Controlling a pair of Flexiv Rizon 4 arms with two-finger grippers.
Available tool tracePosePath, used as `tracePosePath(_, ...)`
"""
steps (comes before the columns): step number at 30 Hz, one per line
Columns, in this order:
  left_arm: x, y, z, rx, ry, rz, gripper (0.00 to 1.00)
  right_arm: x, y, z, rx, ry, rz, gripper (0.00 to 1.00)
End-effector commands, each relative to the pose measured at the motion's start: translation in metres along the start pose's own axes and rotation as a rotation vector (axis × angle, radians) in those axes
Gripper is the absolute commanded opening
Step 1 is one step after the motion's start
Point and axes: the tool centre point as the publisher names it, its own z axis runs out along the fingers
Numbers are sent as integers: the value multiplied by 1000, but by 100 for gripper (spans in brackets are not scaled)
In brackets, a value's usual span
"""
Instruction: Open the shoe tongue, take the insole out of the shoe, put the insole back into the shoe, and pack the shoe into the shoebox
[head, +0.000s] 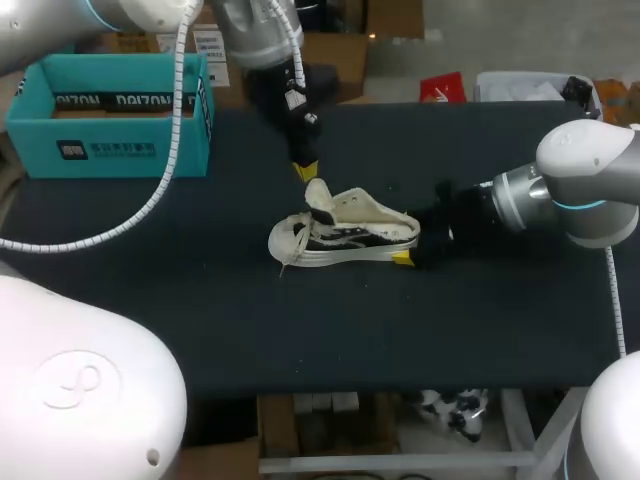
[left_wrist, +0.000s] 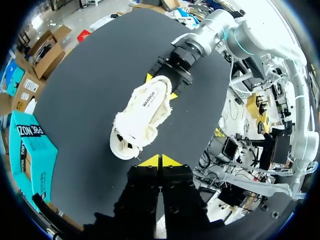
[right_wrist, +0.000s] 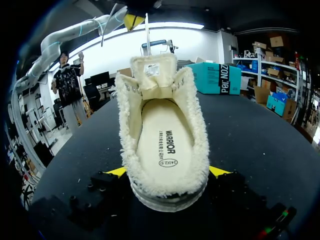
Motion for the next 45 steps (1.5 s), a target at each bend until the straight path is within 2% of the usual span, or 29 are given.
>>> tracePosePath(1,-4,-9,-1,-194,13,317,0,-2,-9,4,-2,1,1,0)
tracePosePath(2,-4,-9,-1,-194,13,317,0,-2,-9,4,-2,1,1,0)
tracePosePath(3,-5,-13,3,-189,-2,369,0,-2,-9,4,-2,1,1,0)
tracePosePath(6,-8,-24,17,-195,-3,433,0,-2,-9,4,-2,1,1,0)
tracePosePath(10,-13,-40,42,-201,-11,474,0,-2,-9,4,-2,1,1,0)
tracePosePath(16,-21,-52,74,-201,21,526,0,-2,-9,4,-2,1,1,0)
tracePosePath(21,-21,-52,93,-182,26,583,0,-2,-9,4,-2,1,1,0)
tracePosePath(29,-23,-59,125,-146,39,616,0,-2,-9,4,-2,1,1,0)
tracePosePath(45,-26,-46,167,-156,73,633,0,-2,-9,4,-2,1,1,0)
